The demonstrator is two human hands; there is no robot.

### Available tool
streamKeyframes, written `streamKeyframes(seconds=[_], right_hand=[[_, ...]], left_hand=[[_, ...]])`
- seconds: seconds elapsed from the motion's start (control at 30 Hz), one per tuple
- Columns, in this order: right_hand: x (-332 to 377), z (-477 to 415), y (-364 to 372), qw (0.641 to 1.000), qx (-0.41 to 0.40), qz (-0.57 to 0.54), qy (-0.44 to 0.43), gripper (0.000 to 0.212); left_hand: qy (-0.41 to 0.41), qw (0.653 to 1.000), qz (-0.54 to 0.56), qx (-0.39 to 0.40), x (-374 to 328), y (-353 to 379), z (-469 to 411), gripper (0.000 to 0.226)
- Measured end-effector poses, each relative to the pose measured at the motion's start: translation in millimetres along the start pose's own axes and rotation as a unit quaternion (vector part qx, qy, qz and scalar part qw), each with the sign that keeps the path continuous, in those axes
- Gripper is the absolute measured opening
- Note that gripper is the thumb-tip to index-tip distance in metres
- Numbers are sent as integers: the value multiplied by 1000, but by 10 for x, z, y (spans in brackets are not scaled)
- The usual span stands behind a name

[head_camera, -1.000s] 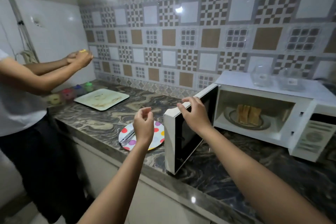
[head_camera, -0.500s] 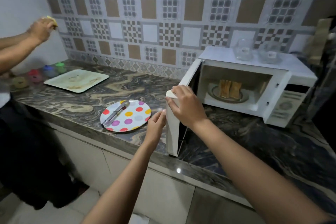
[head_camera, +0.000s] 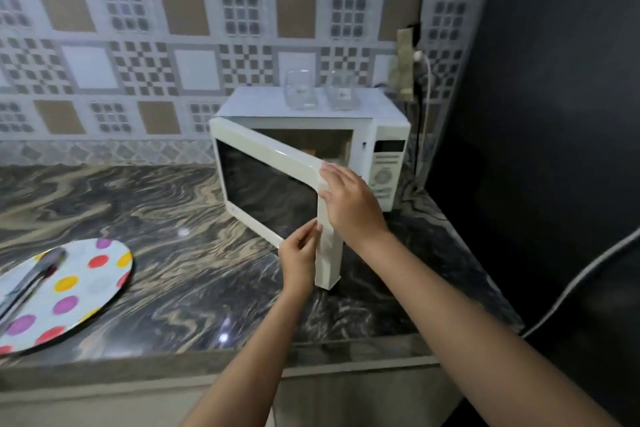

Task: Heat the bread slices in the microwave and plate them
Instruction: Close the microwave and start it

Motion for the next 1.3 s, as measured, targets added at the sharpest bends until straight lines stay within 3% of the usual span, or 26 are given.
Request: streamKeyframes(seconds=[0.4, 0.7, 0.83, 1.0, 1.1, 1.3], right_hand=[[-1202, -690, 114, 993, 88, -54, 52, 44], [-1742, -1123, 198, 986, 130, -106, -10, 39], [-1891, -1233, 204, 989, 131, -17, -60, 44], [-2314, -1313, 294, 988, 129, 86, 28, 88], [-2333, -1324, 352, 985, 111, 129, 13, 107], [-2347, -1362, 342, 990, 45, 136, 13, 94]], left_hand=[[17, 991, -122, 52, 206, 902, -1072, 26], [36, 982, -184, 30, 279, 1226, -1610, 16], [50, 980, -192, 30, 300, 1269, -1722, 11], [48, 979, -195, 31, 352, 1313, -1855, 14], [53, 979, -192, 39, 411, 1335, -1856, 23], [76, 963, -253, 47, 401, 1385, -1842, 31]])
Point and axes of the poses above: each hand's wrist, its own z-axis away from the middle knuckle, its own y-axis out of the palm, x = y × z, the point moved 7 cm from there along -z, towards the middle knuckle, and after that the axes turned 7 degrees about x, right-handed, at the moved point
